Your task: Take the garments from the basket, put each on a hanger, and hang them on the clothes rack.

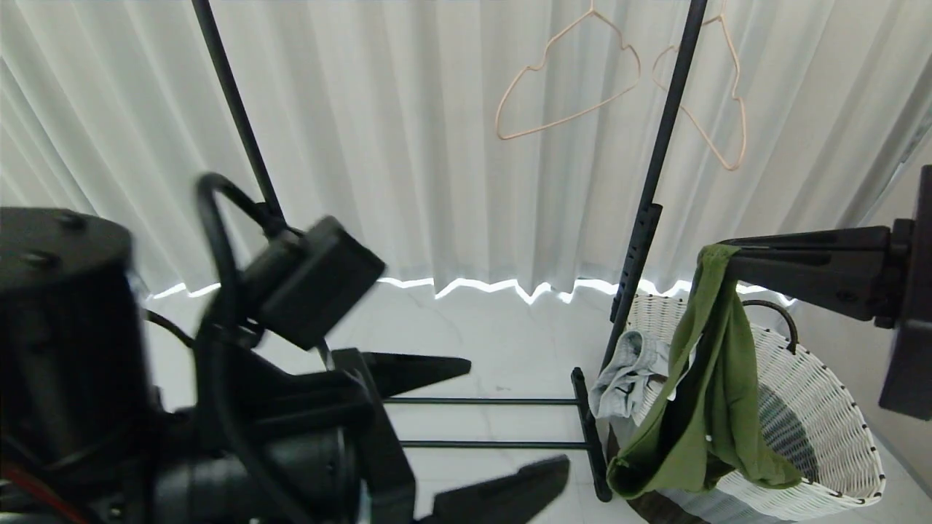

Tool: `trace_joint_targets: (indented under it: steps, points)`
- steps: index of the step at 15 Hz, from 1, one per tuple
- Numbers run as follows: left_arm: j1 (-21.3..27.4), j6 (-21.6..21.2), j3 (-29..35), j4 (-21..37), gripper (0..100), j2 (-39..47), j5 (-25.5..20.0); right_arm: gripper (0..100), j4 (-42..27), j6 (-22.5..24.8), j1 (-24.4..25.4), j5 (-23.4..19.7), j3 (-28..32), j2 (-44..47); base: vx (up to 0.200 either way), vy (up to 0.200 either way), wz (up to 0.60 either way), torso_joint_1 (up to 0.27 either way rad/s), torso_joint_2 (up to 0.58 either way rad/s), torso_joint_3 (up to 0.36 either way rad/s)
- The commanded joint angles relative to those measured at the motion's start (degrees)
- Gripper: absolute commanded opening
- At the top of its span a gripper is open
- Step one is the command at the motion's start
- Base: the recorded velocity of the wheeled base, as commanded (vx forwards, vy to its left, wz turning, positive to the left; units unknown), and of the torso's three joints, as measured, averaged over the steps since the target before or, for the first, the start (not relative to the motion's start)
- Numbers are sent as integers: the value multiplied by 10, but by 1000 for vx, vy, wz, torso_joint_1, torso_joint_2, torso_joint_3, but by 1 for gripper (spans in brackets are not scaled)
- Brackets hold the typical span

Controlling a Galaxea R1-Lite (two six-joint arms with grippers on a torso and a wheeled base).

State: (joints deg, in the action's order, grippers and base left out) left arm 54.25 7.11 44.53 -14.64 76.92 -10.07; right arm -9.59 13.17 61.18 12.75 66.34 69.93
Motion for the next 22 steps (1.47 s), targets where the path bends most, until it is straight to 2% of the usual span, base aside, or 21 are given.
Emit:
trace_joint_targets:
  steps: [1,4,5,7,12,21,22]
  points:
    - [31,3,5,-3,100,102,2,0,0,-6,19,0,0,12,0,0,0,0,0,0]
    - [30,33,15,-69,100,163,2,0,0,-6,39,0,1,14,0,0,0,0,0,0]
    - [24,70,28,-114,100,199,4,0,0,-6,46,1,3,13,0,0,0,0,0,0]
    - [8,92,35,-138,100,238,27,0,-1,-5,46,1,5,12,0,0,0,0,0,0]
    - [-27,92,34,-140,100,295,59,0,0,-5,46,1,5,13,0,0,0,0,0,0]
    - [-26,89,16,-140,100,319,69,0,0,-4,46,3,5,9,0,0,0,0,0,0]
    - [-25,90,16,-140,0,320,69,0,-1,-4,47,3,5,8,0,0,0,0,0,0]
